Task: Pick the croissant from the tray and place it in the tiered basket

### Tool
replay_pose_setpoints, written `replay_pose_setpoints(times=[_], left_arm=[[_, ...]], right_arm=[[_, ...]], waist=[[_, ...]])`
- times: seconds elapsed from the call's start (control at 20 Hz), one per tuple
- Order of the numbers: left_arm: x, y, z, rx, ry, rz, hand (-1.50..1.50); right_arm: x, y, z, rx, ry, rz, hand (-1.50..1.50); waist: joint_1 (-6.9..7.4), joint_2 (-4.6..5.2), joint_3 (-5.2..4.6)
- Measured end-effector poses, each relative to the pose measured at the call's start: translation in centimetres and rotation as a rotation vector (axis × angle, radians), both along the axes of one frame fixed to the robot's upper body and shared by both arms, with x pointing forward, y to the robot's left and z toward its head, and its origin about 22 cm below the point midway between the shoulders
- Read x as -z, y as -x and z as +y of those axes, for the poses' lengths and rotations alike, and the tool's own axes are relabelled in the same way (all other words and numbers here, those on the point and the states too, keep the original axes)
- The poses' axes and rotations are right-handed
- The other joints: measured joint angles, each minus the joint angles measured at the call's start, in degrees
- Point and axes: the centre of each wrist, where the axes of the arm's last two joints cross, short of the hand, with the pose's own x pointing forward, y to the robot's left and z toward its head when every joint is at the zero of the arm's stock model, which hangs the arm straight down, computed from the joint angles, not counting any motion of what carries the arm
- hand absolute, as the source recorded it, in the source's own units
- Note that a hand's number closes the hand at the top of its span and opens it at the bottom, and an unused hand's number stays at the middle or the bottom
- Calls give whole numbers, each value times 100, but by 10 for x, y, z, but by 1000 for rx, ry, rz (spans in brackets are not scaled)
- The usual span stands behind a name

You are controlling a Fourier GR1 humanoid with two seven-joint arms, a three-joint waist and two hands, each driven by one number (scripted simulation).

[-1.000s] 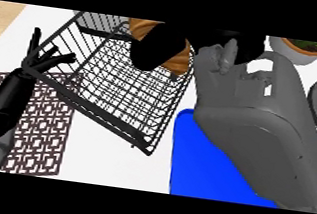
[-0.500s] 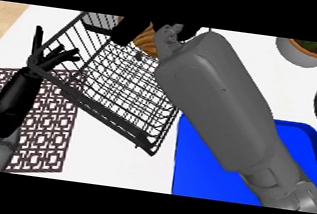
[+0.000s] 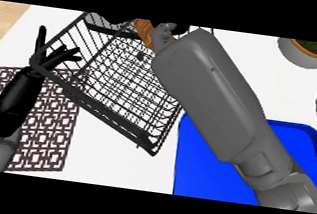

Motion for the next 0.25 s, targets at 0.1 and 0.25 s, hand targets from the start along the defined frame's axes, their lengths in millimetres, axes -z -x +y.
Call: replay_pose_setpoints(times=[0.1, 0.25], left_arm=[[1, 2, 3, -9, 2, 6, 0], [4, 8, 9, -41, 1, 10, 0]], right_arm=[[0, -4, 0, 72, -45, -51, -150], [-8, -13, -14, 172, -90, -102, -150]], waist=[[-61, -22, -2], [-208, -70, 4]])
